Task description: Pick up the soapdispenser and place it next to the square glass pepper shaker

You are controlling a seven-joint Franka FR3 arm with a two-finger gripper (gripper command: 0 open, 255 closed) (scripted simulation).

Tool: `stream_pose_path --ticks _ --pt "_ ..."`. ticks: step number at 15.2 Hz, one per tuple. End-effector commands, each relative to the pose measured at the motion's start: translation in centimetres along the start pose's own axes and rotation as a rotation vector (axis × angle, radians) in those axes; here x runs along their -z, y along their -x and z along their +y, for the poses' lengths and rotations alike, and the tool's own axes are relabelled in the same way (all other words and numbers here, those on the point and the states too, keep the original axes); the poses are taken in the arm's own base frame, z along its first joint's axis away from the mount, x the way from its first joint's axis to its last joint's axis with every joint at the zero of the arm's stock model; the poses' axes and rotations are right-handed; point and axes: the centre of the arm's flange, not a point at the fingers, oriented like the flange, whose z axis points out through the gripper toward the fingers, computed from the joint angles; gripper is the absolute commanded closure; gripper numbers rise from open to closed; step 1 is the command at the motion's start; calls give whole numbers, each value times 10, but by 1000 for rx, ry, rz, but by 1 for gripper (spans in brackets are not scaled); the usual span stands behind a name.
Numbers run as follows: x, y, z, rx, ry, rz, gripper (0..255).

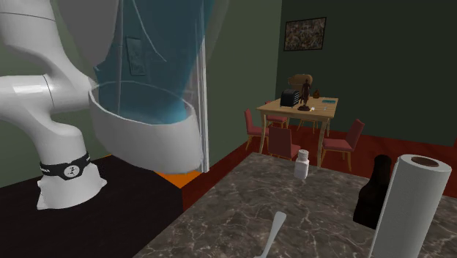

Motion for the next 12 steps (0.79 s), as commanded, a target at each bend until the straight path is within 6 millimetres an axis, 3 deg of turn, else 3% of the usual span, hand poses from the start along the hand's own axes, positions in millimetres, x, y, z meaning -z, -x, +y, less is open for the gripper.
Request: stream_pose_path --ticks 1,12 --pt "8 -2 -2 0 0 0 255" --pt "-69 -1 -125 0 0 0 255"
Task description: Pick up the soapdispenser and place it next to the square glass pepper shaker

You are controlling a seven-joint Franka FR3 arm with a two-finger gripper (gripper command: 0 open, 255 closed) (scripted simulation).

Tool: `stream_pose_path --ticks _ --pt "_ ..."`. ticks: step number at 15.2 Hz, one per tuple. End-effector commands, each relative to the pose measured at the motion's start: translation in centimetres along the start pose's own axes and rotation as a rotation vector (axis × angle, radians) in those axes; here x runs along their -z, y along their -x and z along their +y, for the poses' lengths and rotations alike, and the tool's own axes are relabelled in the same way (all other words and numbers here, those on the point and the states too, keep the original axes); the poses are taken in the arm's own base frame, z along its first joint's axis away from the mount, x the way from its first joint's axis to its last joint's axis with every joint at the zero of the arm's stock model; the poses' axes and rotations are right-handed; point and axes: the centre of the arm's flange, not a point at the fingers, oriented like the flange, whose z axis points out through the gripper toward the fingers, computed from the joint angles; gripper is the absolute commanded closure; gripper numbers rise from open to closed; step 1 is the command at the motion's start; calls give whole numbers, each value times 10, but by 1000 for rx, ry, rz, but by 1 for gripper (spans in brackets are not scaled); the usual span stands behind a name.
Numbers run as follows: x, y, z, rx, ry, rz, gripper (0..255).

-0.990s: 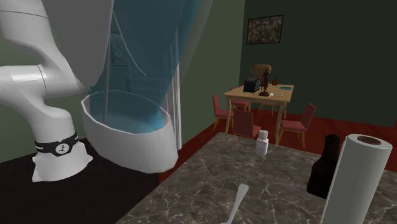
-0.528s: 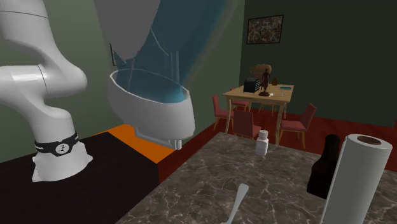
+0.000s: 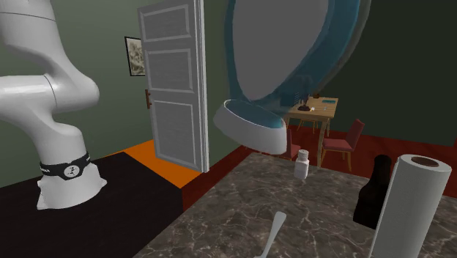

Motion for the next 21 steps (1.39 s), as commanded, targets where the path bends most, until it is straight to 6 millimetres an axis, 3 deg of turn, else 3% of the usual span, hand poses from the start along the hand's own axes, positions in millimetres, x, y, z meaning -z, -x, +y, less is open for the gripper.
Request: stream_pose_path --ticks 1,21 --pt "-12 -1 -21 -1 0 2 255" --pt "-151 1 -245 -1 0 2 255"
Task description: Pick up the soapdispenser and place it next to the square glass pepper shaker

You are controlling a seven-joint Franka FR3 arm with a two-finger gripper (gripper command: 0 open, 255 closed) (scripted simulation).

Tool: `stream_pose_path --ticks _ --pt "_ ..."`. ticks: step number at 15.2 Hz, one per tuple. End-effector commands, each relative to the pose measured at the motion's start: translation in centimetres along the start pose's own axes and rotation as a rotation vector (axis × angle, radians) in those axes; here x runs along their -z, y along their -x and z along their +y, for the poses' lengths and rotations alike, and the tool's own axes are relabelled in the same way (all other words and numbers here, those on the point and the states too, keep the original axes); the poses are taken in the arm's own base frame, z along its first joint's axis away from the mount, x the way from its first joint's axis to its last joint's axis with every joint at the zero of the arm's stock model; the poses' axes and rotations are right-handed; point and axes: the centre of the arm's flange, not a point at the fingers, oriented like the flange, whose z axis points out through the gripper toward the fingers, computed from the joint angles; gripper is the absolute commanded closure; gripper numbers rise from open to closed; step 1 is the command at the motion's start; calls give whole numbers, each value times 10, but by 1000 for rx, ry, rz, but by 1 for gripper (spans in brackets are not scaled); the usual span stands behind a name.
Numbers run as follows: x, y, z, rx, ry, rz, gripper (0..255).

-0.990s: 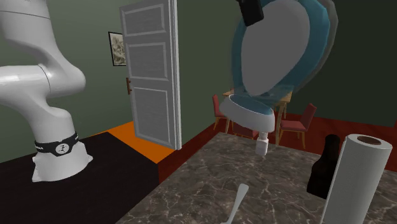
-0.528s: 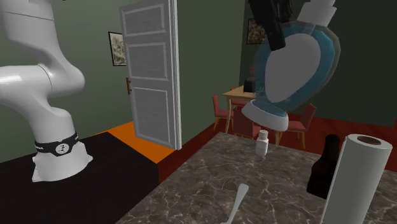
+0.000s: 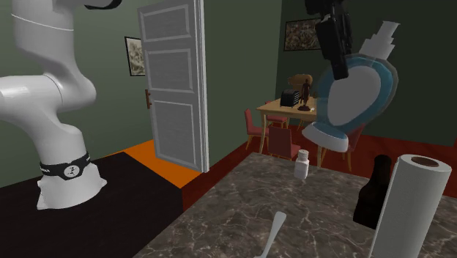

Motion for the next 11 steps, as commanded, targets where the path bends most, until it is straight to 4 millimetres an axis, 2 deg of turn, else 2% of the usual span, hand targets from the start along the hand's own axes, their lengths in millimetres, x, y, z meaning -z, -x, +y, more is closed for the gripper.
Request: stream_pose_path --ticks 1,8,11 --pt "-12 0 -23 -1 -1 2 255" --pt "-58 1 -98 -1 -1 2 255" --pt "-73 5 -94 -1 -1 2 255"
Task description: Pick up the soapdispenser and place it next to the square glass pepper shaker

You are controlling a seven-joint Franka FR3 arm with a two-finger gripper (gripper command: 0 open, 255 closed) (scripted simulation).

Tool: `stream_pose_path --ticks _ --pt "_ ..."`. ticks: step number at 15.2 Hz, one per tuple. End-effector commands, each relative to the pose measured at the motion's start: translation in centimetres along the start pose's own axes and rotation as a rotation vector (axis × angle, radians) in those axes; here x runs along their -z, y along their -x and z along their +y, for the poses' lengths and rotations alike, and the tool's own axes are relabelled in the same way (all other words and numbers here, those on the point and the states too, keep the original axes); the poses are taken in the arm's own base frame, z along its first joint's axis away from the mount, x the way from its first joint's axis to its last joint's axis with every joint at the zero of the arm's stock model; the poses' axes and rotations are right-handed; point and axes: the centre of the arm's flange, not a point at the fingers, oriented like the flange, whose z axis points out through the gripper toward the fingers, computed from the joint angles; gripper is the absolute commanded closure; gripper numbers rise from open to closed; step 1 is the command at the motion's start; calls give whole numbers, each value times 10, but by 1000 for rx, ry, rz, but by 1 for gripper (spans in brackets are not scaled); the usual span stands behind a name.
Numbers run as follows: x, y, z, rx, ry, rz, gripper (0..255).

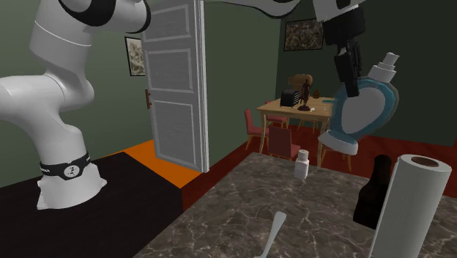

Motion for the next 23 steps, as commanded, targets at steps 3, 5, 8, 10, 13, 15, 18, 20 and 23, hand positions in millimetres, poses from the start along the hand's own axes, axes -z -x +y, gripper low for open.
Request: stream_pose_path --ticks 3,5,8,10,13,15,18,20,23 --pt "-19 5 3 0 -1 2 255" --pt "-29 8 6 0 -1 2 255" --pt "-44 13 9 0 -1 2 255" --pt "-53 16 12 0 -1 2 255" --pt "-68 20 16 0 -1 2 255" --pt "-78 23 18 0 -1 2 255" --pt "-93 27 22 0 -1 2 255" --pt "-102 30 25 0 -1 2 255" --pt "-117 35 29 0 -1 2 255"
